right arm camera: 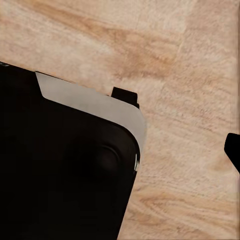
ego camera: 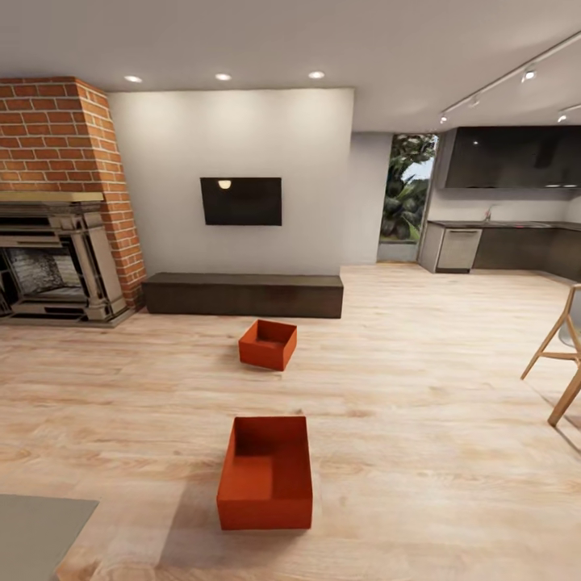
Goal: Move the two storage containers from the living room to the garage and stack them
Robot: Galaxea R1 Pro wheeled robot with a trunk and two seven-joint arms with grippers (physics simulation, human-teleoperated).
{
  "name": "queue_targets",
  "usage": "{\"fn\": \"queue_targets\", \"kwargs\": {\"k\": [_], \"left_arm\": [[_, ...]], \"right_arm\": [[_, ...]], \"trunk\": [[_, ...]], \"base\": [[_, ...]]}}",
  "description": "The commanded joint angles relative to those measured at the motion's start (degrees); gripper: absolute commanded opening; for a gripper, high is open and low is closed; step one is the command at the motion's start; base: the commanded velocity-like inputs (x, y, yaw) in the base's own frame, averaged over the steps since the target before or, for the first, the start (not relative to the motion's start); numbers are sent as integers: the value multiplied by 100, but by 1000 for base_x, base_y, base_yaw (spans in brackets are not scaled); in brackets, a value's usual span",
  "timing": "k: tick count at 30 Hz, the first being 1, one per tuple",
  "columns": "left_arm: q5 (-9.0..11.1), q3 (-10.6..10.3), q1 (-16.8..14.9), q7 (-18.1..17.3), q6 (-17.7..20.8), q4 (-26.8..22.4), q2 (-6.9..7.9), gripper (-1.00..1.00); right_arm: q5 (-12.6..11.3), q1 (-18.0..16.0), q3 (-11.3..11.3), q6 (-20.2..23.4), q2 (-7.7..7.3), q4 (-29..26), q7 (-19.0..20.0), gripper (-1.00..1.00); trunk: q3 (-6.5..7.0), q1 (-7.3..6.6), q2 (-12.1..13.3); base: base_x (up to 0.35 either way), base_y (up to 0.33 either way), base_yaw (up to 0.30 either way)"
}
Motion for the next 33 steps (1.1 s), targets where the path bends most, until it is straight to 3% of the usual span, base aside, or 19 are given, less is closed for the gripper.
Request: {"fn": "queue_targets", "kwargs": {"k": [1,4,15,33], "left_arm": [[24,-3,0,3,-10,-4,0,100],[73,50,2,-14,-75,-22,-32,100],[16,13,9,-13,-54,-30,-1,100],[15,1,9,-13,-53,-28,0,100]], "right_arm": [[-61,-6,37,-27,-1,10,30,100],[-38,-5,54,25,65,76,33,100],[-34,-6,54,23,74,86,28,100],[-34,-8,54,24,77,83,24,100]], "trunk": [[-5,3,-2],[-5,3,-2],[-5,3,-2],[-5,3,-2]], "base": [[322,2,0],[107,1,0],[25,0,0],[303,0,0]]}}
